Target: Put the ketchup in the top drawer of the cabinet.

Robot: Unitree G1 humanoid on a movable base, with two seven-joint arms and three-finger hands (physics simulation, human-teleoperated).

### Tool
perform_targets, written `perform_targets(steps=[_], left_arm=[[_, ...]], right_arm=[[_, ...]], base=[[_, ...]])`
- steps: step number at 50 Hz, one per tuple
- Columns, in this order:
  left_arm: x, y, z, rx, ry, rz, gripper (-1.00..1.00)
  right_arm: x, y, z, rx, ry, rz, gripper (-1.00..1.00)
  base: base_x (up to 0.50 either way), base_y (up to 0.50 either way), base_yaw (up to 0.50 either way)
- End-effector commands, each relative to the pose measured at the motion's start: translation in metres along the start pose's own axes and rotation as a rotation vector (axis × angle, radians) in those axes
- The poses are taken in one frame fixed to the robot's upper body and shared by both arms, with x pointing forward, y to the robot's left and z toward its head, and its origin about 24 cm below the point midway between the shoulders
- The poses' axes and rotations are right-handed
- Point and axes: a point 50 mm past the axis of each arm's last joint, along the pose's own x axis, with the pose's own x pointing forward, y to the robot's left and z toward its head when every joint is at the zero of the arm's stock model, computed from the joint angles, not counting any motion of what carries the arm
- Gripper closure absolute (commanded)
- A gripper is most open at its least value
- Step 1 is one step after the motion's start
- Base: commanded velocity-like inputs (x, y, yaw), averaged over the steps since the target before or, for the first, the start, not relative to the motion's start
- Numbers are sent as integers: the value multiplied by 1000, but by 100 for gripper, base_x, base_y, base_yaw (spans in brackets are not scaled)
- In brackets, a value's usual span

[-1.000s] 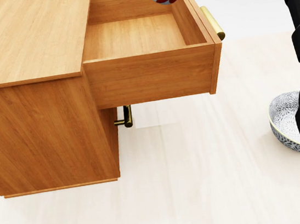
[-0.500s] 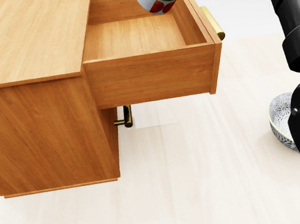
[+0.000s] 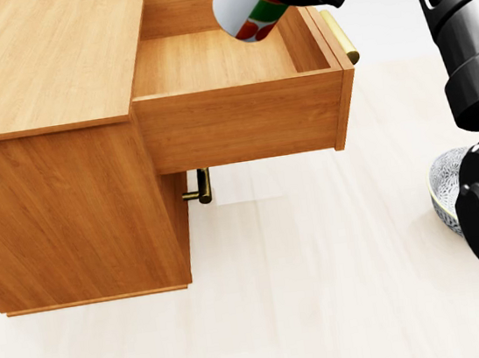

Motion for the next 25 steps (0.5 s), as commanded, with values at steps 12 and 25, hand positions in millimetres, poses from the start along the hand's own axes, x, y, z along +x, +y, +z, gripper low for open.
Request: perform_targets(steps=[12,25], left_arm=[[9,-4,6,17,-117,-14,-100],[10,-3,5,14,-114,-13,-100]], right_arm=[[10,20,-26,135,73,89,100],[13,29,-37,163,92,98,100]], base=[[0,0,0],[0,0,0]])
